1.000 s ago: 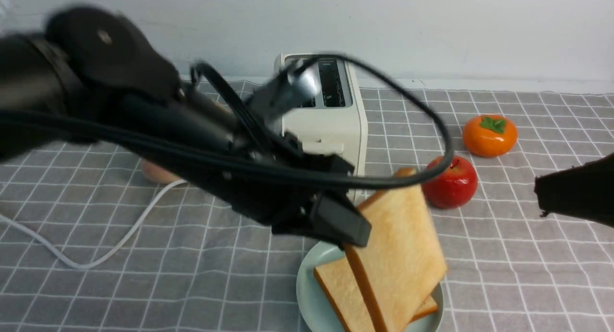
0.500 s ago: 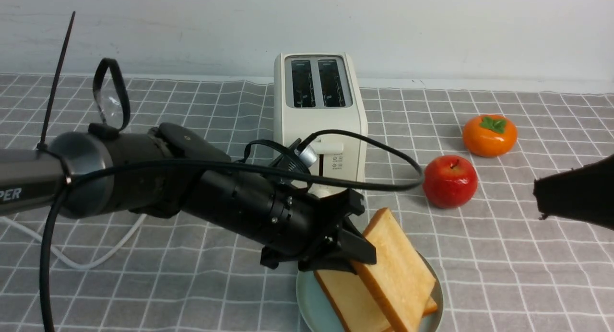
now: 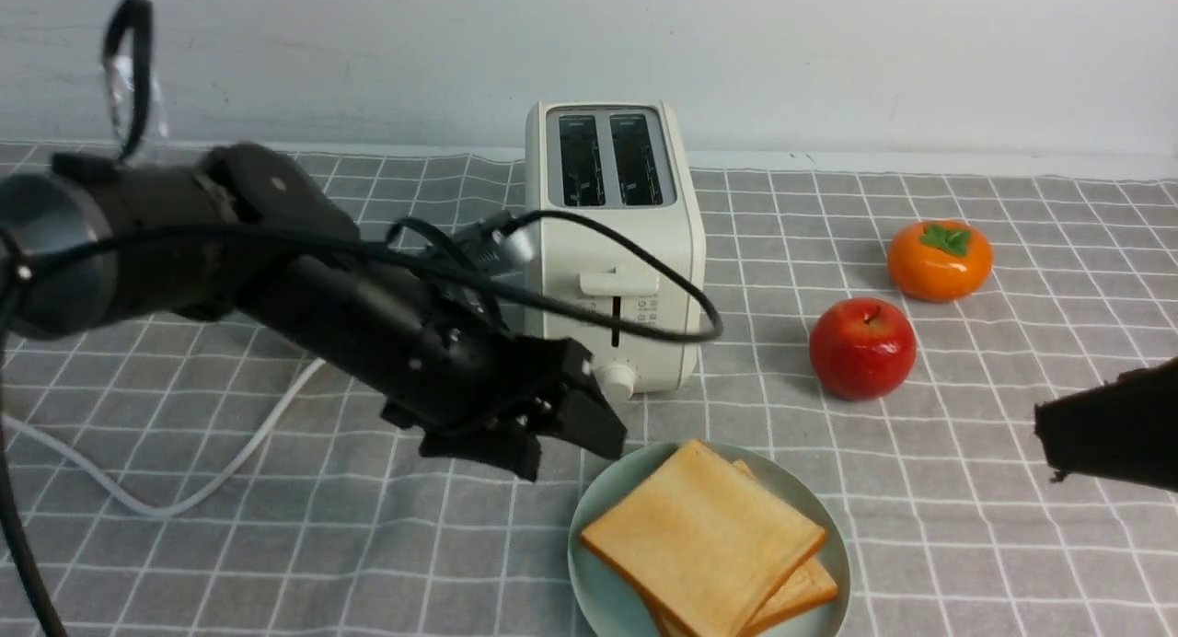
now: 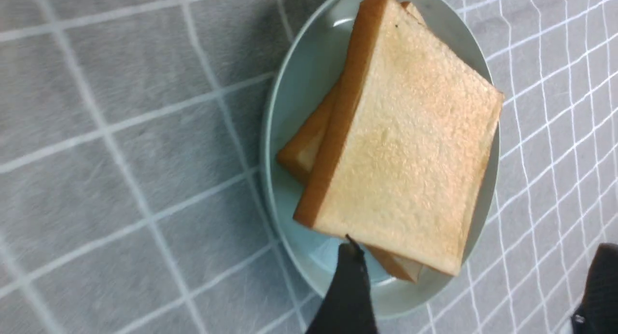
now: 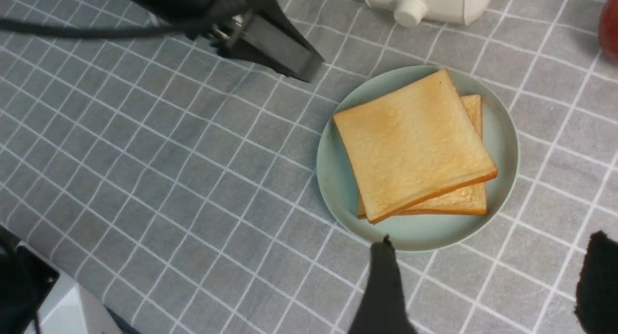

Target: Take toasted bread from bread machine on grey coffee table place on plate.

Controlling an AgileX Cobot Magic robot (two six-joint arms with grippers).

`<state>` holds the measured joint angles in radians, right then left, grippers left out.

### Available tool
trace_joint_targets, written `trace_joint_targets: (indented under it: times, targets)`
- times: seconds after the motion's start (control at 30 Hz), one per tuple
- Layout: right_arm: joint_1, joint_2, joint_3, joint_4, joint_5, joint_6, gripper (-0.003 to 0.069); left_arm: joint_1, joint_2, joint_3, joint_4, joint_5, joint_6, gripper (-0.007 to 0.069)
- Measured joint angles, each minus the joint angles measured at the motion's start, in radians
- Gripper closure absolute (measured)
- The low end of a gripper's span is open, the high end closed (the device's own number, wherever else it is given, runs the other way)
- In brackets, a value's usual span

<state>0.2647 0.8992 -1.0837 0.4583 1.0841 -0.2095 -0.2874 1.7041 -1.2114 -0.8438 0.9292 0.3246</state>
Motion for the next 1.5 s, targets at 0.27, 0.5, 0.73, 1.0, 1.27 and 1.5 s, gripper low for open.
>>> trace_joint_targets:
  times: [0.27,0.5,0.73,1.0,1.27,1.5]
  targets:
    - [-0.010,0.003,0.010,-0.224,-0.016,0.185,0.0612,0.121,-0.254,0.035,0.072,0.210,-0.120,0.0143]
    - [-0.010,-0.074,0.115,-0.328,-0.041,0.349,0.0678,-0.018,-0.541,0.192,0.069,0.056,-0.070,0.0239]
    - [-0.010,-0.409,0.453,-0.375,-0.379,0.361,0.0678,-0.094,-0.853,0.339,0.115,0.025,-0.166,0.0469]
    - [-0.010,-0.712,0.862,-0.579,-0.742,0.361,0.0676,-0.094,-1.173,0.535,0.204,0.063,-0.508,0.0631]
    - [-0.010,-0.776,0.933,-0.598,-0.888,0.361,0.0673,-0.094,-1.436,0.594,0.258,0.080,-0.713,0.0638]
    - [-0.010,-0.777,0.937,-0.600,-0.888,0.361,0.0668,-0.094,-1.470,0.594,0.387,0.070,-0.716,0.0638]
